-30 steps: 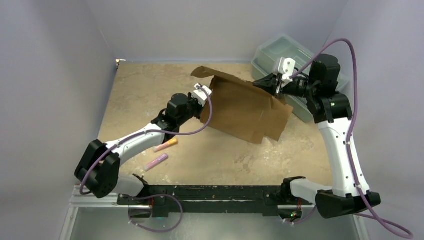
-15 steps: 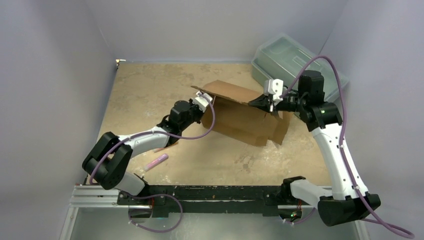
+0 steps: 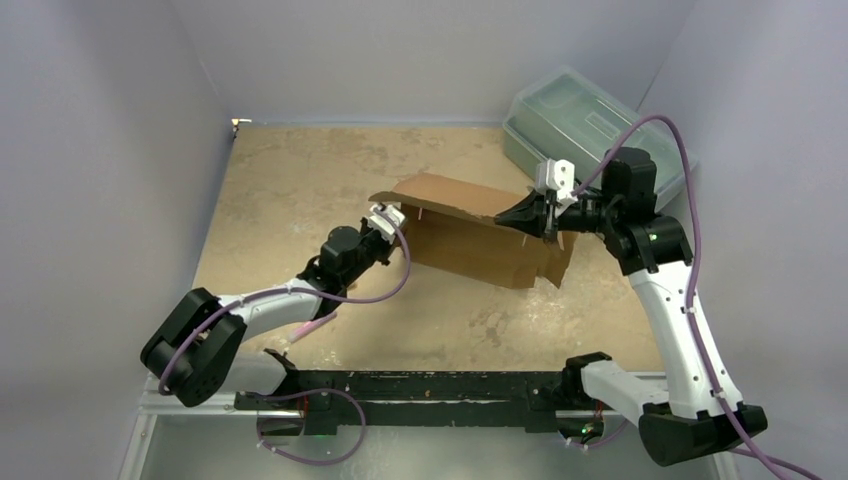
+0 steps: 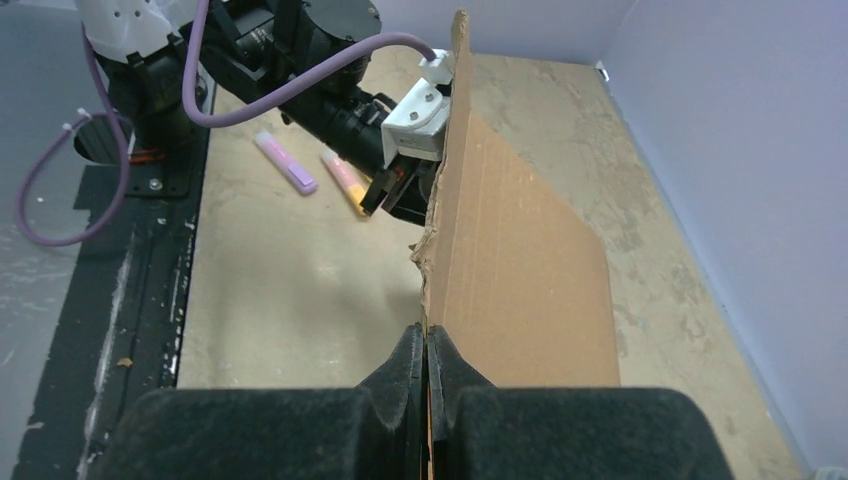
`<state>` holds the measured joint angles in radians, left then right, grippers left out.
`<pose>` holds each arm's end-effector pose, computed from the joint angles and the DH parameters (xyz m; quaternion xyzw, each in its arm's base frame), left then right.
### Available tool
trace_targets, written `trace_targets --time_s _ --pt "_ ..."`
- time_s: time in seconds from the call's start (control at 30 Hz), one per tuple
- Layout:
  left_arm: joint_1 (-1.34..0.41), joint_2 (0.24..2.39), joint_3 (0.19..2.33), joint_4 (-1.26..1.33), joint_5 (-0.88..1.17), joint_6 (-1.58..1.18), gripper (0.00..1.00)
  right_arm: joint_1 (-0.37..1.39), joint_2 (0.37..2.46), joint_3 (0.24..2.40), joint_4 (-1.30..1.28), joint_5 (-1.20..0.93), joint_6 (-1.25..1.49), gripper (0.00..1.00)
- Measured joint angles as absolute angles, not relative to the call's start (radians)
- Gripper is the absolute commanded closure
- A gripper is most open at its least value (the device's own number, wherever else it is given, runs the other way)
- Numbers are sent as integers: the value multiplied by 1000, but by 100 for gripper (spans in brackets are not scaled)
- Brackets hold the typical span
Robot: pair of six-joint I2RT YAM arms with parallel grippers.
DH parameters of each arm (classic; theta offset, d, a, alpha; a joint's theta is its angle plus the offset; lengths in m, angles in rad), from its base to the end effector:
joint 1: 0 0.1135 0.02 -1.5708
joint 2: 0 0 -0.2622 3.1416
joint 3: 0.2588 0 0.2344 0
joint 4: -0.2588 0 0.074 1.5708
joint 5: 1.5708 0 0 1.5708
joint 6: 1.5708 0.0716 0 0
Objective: Fold the paper box
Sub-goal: Fold the paper box at the center of the board.
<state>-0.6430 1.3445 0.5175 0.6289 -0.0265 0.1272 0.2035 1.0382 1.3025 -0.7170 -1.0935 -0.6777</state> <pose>0.2424 -0.1792 0.2142 0.2828 0.7200 -0.1517 0.6153 0.1694 0.0999 0.4097 -0.5583 0.5374 0.3220 0.5439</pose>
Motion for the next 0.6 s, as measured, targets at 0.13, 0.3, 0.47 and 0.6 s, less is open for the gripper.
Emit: trace_targets --time_s 0.13,0.3,0.47,0.6 --pt "-646 1316 470 662 -16 112 100 204 1032 1299 -714 -1103 -627 100" --pt "-658 1291 423 695 -3 92 100 205 1014 1266 -699 -1119 -583 100" --pt "-670 1286 391 734 11 70 100 208 989 1224 -681 -1128 -563 100" --pt "-680 1284 373 764 22 52 100 208 968 1200 -678 -1143 -560 100"
